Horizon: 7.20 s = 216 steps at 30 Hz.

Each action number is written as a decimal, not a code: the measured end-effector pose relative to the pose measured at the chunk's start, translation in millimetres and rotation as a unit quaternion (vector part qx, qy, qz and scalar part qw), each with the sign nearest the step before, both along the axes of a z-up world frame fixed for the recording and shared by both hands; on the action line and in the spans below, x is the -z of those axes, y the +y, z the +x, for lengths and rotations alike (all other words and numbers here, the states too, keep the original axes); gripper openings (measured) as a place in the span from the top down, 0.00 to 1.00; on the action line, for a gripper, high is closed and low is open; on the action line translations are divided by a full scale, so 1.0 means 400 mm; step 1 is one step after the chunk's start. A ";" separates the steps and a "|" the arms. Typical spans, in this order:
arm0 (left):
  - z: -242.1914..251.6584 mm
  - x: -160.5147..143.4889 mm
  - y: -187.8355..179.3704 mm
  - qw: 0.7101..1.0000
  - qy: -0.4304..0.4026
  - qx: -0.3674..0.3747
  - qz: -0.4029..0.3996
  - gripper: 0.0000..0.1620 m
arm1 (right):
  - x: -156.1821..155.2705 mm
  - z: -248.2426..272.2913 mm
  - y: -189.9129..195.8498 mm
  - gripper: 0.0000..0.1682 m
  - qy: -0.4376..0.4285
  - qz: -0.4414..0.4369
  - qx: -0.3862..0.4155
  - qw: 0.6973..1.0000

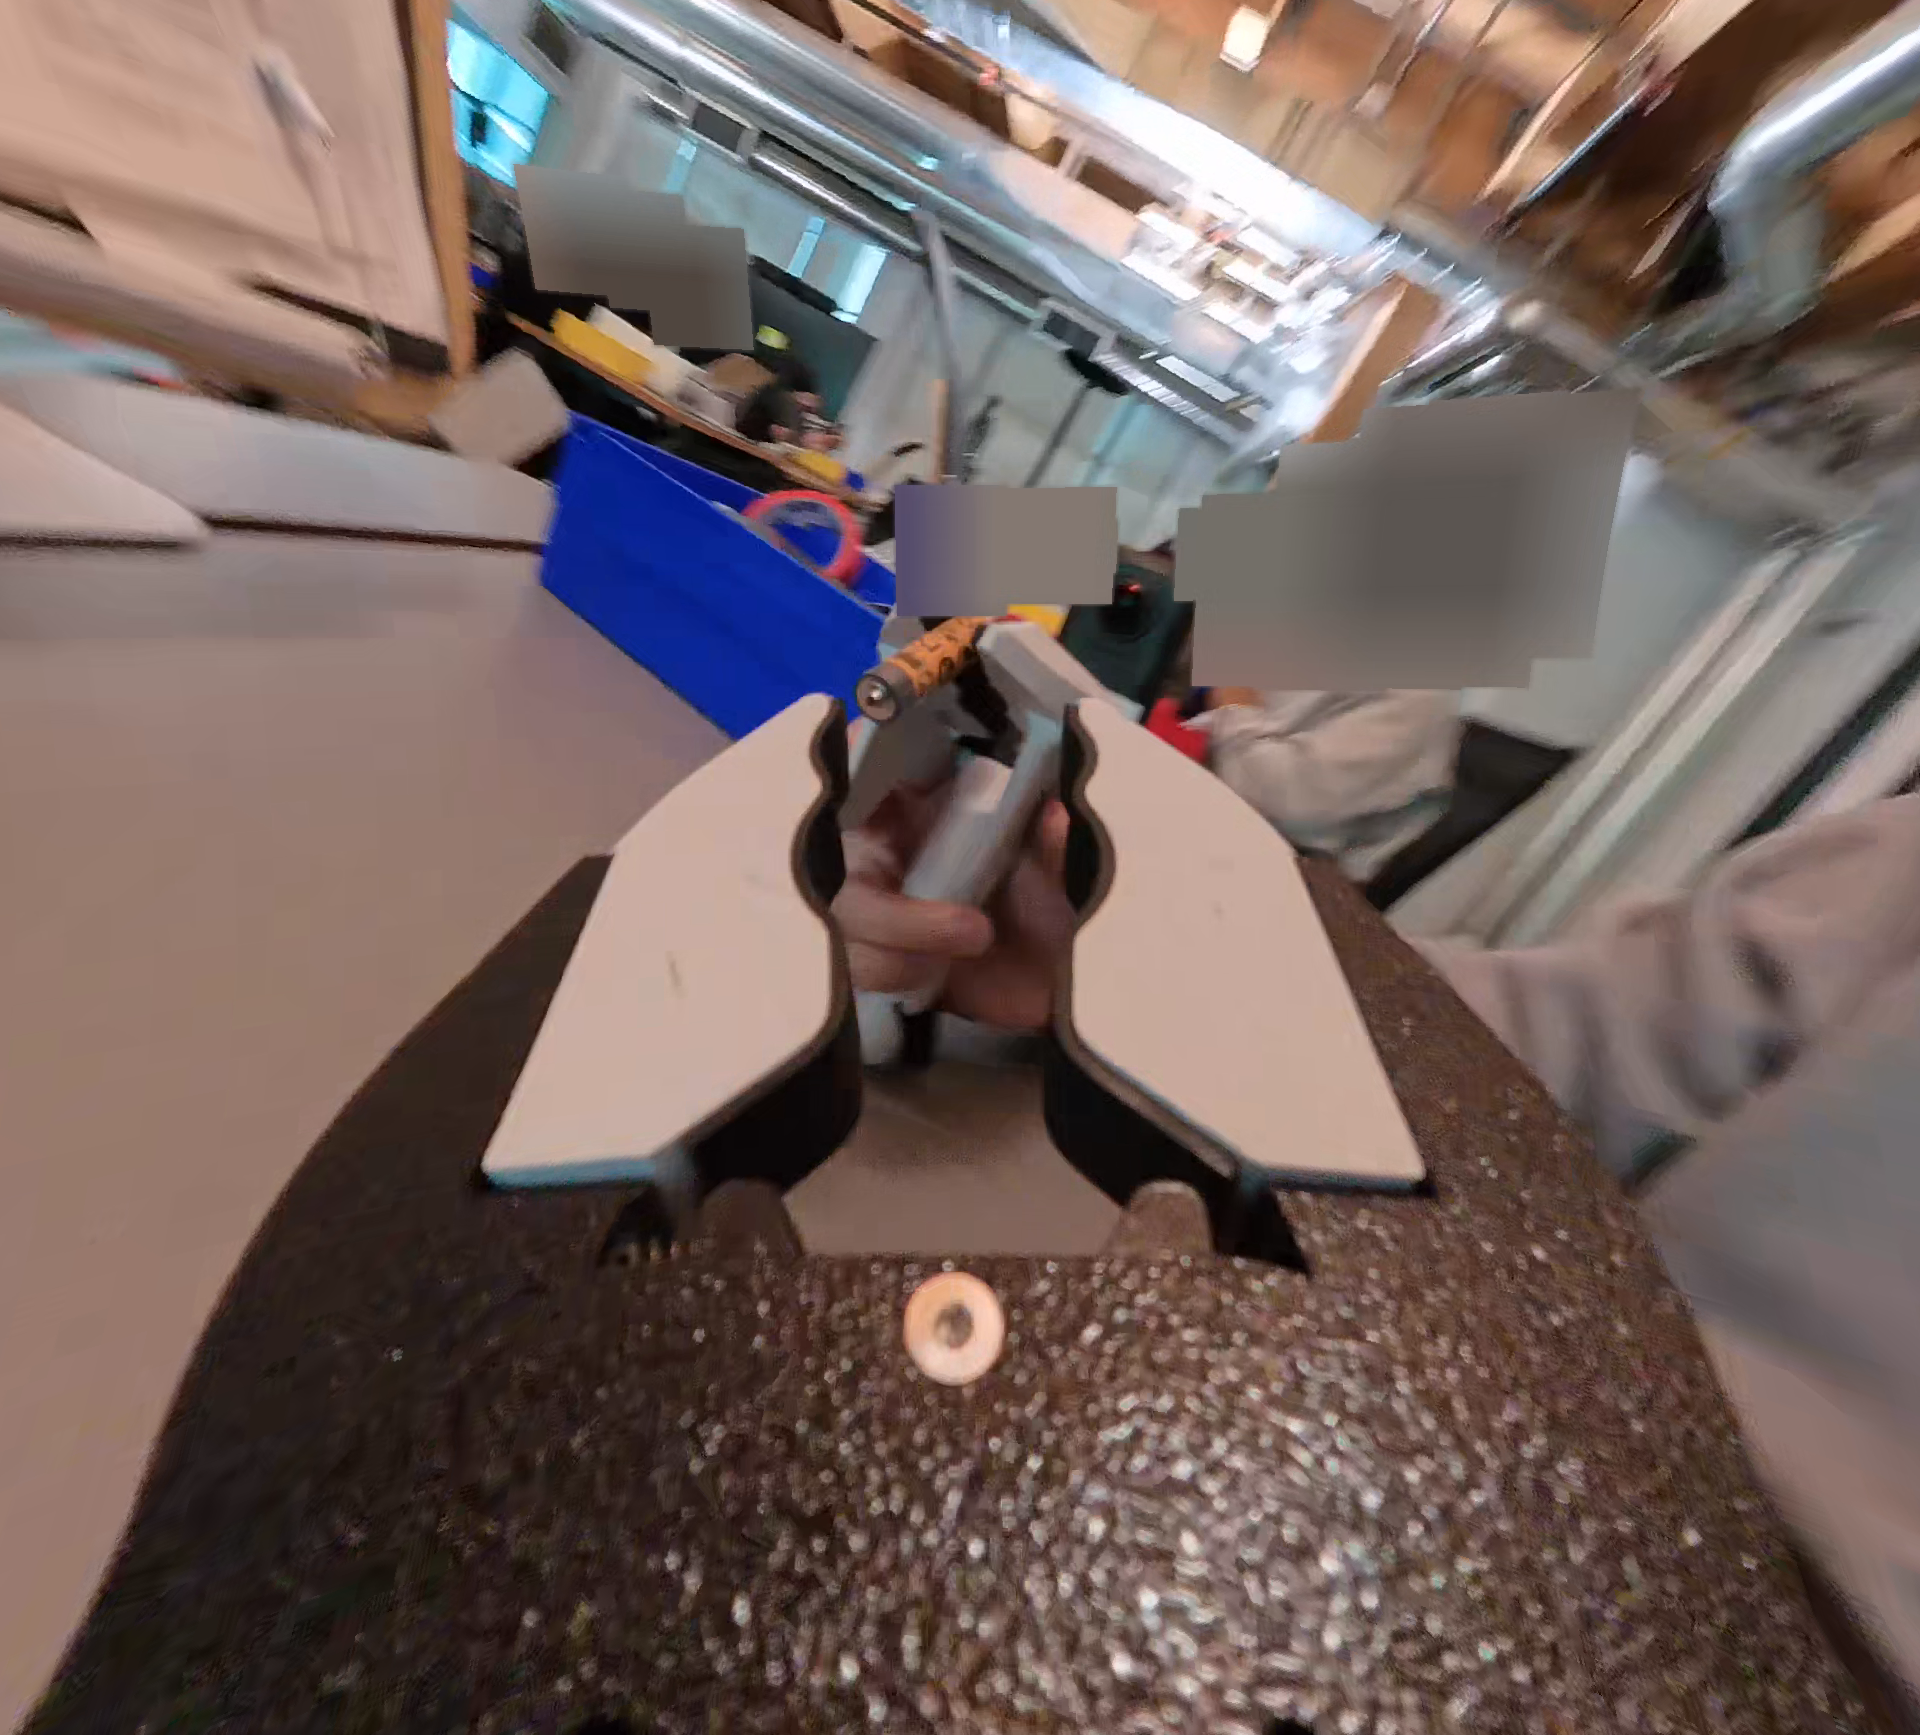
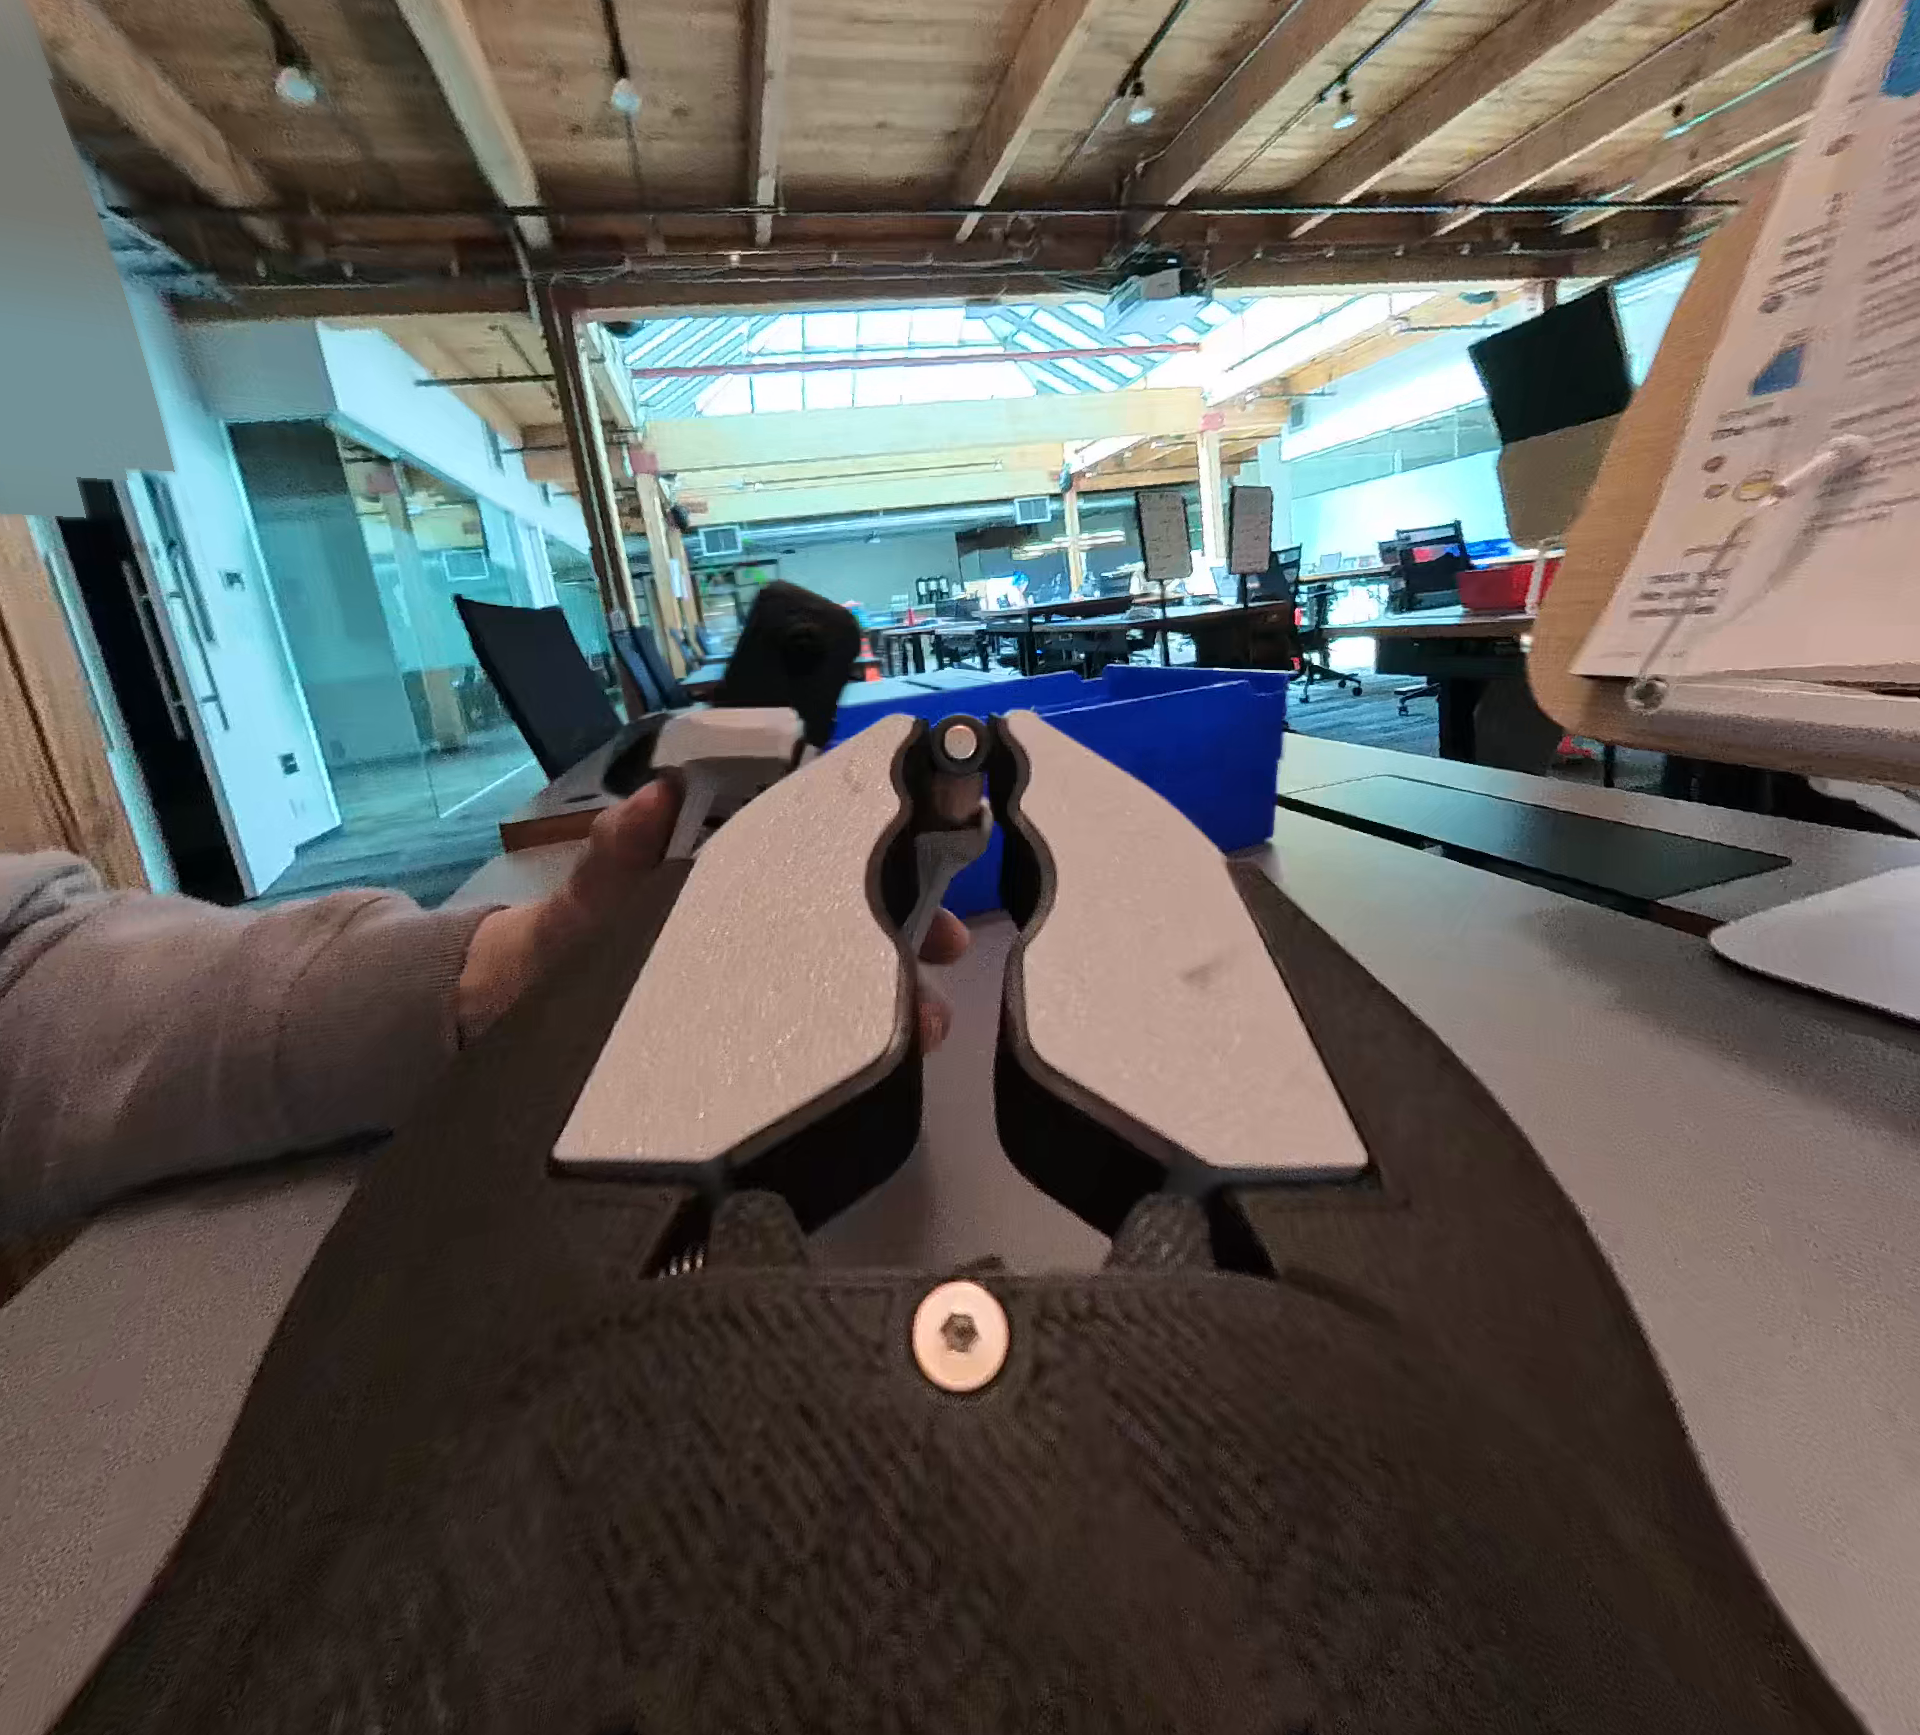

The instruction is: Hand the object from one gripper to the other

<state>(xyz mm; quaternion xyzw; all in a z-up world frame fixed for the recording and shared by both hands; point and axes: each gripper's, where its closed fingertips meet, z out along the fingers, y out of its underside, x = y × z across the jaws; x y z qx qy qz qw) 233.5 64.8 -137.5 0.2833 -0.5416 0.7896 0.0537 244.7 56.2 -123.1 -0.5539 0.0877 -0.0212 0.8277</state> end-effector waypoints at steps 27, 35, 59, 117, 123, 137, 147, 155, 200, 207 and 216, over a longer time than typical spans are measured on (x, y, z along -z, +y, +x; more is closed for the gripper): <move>-0.023 -0.026 0.037 0.883 -0.361 -0.179 0.241 0.94 | 0.037 -0.052 0.048 0.69 0.235 -0.051 -0.178 0.954; -0.064 0.007 -0.016 0.811 -0.471 -0.146 0.315 0.94 | 0.040 -0.106 0.022 0.84 0.304 -0.039 -0.303 0.902; 0.006 0.054 -0.009 0.950 -0.142 -0.125 0.247 0.54 | 0.099 0.001 0.014 0.94 -0.405 -0.343 0.274 0.802; -0.022 0.008 -0.013 0.963 -0.167 -0.110 0.182 0.62 | 0.112 0.033 -0.025 0.93 -0.309 -0.373 0.250 0.838; 0.003 0.027 0.005 0.966 -0.131 -0.126 0.183 0.76 | 0.127 0.014 0.004 0.94 -0.342 -0.396 0.262 0.811; -0.073 -0.029 -0.020 0.962 -0.228 -0.060 0.142 0.93 | 0.081 -0.116 0.035 0.94 -0.050 -0.211 -0.062 0.974; -0.014 -0.073 0.050 0.966 -0.155 -0.182 0.101 0.94 | 0.107 -0.028 0.029 0.80 -0.170 -0.270 0.155 0.935; -0.007 -0.048 0.029 0.966 -0.130 -0.194 0.111 0.94 | 0.070 -0.041 0.040 0.86 -0.250 -0.256 0.237 0.903; -0.119 -0.072 -0.011 0.982 -0.186 0.024 0.038 0.94 | 0.016 -0.151 0.033 0.93 0.187 -0.031 -0.245 0.951; -0.026 -0.037 0.021 0.982 -0.128 -0.107 0.085 0.94 | 0.039 -0.063 0.026 0.79 -0.089 -0.147 0.088 0.981; -0.012 -0.018 0.002 0.977 -0.117 -0.151 0.098 0.94 | 0.046 -0.065 0.042 0.86 -0.238 -0.210 0.213 0.924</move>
